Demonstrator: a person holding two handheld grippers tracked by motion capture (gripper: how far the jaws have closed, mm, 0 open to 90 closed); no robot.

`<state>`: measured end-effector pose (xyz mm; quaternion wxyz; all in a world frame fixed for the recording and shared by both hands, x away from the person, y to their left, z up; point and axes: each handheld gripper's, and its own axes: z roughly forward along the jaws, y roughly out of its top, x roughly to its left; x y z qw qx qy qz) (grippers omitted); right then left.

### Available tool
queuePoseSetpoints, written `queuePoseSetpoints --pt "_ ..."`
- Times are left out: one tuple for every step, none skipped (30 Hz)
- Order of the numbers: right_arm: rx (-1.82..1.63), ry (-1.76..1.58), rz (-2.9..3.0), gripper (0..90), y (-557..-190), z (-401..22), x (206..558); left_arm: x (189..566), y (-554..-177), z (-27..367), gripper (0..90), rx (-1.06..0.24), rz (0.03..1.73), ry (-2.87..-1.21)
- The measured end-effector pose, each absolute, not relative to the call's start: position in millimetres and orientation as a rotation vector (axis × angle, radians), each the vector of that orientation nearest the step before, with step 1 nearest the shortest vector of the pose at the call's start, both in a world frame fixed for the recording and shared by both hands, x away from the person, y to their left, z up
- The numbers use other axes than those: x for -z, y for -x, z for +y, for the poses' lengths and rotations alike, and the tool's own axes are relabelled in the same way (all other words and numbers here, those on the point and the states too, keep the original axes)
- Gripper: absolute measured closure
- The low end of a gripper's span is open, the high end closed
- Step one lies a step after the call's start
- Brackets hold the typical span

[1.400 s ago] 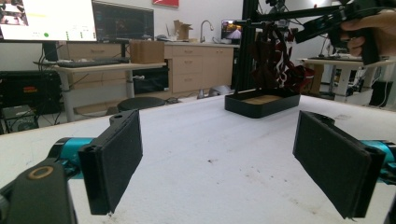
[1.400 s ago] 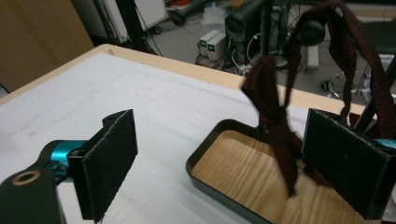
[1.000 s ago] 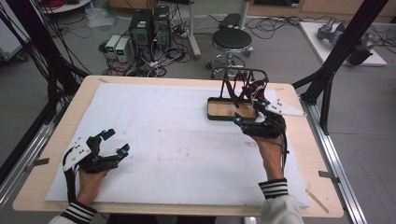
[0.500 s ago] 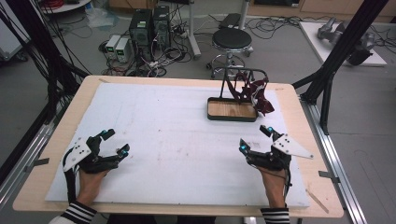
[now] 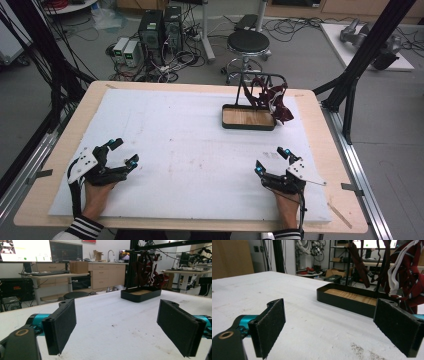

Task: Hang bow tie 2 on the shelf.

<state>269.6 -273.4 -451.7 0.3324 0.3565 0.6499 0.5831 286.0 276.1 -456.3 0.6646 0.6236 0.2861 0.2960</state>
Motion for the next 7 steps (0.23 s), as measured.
queuePoseSetpoints --pt "-1.524 -0.924 1.698 9.8 -269.4 -273.7 452.0 456.4 -286.1 276.2 16.2 -0.668 0.647 -1.41" --pt "-1.525 -0.93 1.697 9.8 -269.5 -274.0 452.1 456.3 -286.0 276.1 16.2 -0.67 0.646 -1.41" --pt "-1.531 -0.936 1.696 9.8 -269.3 -273.9 452.2 456.4 -286.1 276.0 16.2 -0.669 0.647 -1.409" --pt "-1.525 -0.935 1.697 9.8 -269.5 -274.0 452.4 456.3 -286.0 276.1 16.2 -0.669 0.646 -1.409" --pt "-1.518 -0.933 1.691 9.8 -269.5 -273.8 452.3 456.3 -286.0 276.2 16.2 -0.669 0.647 -1.41" --pt "-1.516 -0.939 1.69 9.8 -268.8 -273.2 452.4 456.4 -286.0 276.1 16.2 -0.67 0.645 -1.408" --pt "-1.515 -0.94 1.696 9.7 -268.3 -272.6 452.5 456.3 -285.8 276.3 16.2 -0.669 0.645 -1.41"
